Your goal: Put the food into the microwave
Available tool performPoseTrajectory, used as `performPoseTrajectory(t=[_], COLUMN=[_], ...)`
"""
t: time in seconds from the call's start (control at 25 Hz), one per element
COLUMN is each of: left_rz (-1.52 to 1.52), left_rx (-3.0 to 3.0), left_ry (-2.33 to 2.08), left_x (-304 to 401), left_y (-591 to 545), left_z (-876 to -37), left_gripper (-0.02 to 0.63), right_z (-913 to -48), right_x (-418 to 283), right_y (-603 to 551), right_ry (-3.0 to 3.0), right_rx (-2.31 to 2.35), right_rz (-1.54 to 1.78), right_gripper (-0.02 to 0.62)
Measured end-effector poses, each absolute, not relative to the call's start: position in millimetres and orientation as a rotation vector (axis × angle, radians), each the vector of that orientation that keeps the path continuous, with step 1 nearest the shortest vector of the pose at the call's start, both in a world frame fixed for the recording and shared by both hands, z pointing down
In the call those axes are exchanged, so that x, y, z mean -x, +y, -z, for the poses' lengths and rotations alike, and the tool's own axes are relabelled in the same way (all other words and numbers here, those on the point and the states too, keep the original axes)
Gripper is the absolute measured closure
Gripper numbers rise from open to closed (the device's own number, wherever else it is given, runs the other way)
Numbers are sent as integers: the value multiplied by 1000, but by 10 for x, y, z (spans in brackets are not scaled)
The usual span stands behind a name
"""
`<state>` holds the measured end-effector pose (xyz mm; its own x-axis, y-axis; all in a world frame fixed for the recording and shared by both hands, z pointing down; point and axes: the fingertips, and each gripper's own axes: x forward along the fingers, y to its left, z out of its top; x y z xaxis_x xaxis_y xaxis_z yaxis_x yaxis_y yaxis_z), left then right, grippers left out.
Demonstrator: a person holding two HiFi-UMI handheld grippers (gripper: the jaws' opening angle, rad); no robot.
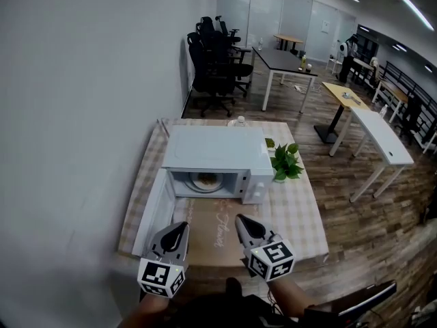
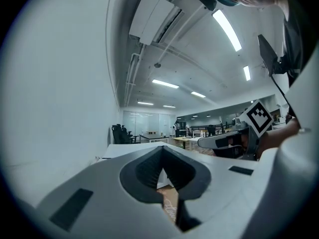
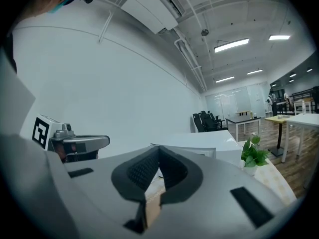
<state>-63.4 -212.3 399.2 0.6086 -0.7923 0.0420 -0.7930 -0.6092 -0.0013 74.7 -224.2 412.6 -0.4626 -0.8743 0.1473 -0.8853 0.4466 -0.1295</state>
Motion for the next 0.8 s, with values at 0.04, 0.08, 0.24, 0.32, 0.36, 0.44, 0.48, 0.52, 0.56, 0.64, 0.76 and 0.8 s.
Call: performPoseTrajectory(t=[0.04,0.08,0.24,0.32,0.36,0.44,0.48,0.52,0.56,0.64,0.76,0.8], left_rz=[-59,-58,-61,-52,-45,-34,-33,-34,-36,-36,-18,-11], left_rx=[-2803,-2801,-2774,-2780,-2781,-2778,-2777,-2777,-2778,-2775,-2759,-2754], left_ry=[-1381,-1380,-1358,-1366,-1372,-1376,-1374,-1369,-1364,-1363,-1367,-1369], left_x=[621,607,573,578,580,574,568,561,554,553,563,565], left_y=[-2117,-2114,-2132,-2156,-2167,-2177,-2181,-2186,-2188,-2180,-2175,-2175], left_z=[-3999,-4013,-4055,-4031,-4020,-4016,-4018,-4017,-4015,-4013,-4005,-4001], left_gripper=[597,597,597,597,597,597,597,597,597,597,597,597], right_z=[-4129,-4133,-4123,-4127,-4132,-4140,-4140,-4140,-4144,-4166,-4166,-4158], right_x=[-748,-751,-745,-736,-736,-740,-744,-749,-757,-776,-803,-812], right_y=[-2251,-2260,-2288,-2307,-2316,-2324,-2328,-2335,-2341,-2342,-2353,-2360], right_ry=[-2622,-2623,-2627,-2628,-2630,-2637,-2640,-2640,-2637,-2630,-2624,-2624], right_rx=[-1595,-1595,-1584,-1579,-1577,-1571,-1568,-1567,-1568,-1572,-1579,-1582], right_rz=[-291,-291,-283,-284,-286,-292,-291,-290,-292,-308,-316,-315], right_gripper=[588,588,586,588,586,586,588,588,586,586,586,588])
